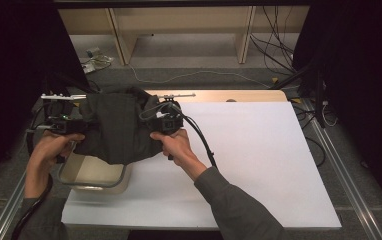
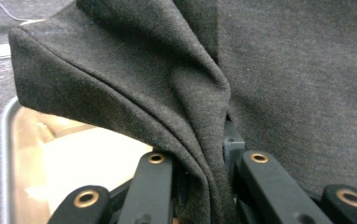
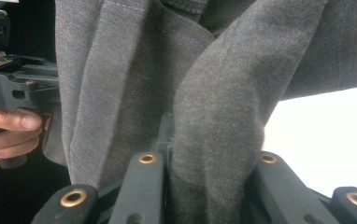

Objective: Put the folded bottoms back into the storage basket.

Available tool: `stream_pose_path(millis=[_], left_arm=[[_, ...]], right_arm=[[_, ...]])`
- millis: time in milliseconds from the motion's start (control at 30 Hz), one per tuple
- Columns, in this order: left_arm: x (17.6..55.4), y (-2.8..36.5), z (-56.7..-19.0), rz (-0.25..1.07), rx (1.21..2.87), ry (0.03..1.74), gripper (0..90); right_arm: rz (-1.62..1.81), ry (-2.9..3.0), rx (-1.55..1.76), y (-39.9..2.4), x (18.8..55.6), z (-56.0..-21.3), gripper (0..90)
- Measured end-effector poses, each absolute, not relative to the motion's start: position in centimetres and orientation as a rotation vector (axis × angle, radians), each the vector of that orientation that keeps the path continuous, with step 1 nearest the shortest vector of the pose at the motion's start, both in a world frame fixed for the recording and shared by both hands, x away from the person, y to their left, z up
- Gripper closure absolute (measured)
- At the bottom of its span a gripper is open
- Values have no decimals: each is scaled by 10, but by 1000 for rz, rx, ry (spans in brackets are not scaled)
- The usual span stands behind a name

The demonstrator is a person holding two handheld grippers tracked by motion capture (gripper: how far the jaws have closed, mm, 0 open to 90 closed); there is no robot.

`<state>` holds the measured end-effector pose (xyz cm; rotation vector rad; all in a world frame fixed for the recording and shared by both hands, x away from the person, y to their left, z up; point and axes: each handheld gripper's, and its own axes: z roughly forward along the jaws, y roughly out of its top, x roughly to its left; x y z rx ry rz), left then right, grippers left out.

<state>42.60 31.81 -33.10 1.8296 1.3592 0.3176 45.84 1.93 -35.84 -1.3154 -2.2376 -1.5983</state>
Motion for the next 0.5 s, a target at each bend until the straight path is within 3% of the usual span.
stream_pose_path(millis=[500], left_arm=[[424,347,-338,363,1797,1450,790]], right_arm=[[-1571,-2254,-1297,61,454,-366,752]])
